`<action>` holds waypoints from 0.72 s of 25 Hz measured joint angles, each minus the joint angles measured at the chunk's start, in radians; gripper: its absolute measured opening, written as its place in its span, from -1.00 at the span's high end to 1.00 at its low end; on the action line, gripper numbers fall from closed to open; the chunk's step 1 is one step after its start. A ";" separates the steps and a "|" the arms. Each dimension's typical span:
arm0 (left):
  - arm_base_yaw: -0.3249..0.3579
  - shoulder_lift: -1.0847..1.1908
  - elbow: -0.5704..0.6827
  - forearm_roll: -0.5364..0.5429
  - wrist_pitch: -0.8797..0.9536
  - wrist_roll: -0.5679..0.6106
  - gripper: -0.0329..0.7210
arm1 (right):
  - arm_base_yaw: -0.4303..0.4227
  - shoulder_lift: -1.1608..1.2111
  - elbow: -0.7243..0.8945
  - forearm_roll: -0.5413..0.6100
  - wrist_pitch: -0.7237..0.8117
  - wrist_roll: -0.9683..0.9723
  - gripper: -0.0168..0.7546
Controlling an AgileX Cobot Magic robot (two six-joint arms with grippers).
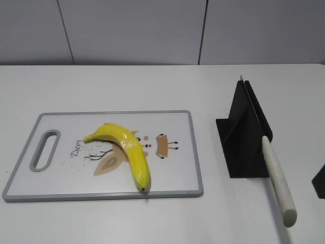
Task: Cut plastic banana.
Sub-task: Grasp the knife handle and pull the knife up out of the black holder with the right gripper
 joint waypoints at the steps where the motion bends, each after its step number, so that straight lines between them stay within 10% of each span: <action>1: 0.000 0.000 0.000 0.000 0.000 0.000 -0.41 | 0.000 0.027 0.000 0.016 -0.002 -0.003 -0.29; 18: 0.000 0.000 0.000 0.001 0.000 0.000 -0.41 | 0.243 0.359 -0.143 -0.186 -0.102 0.227 -0.16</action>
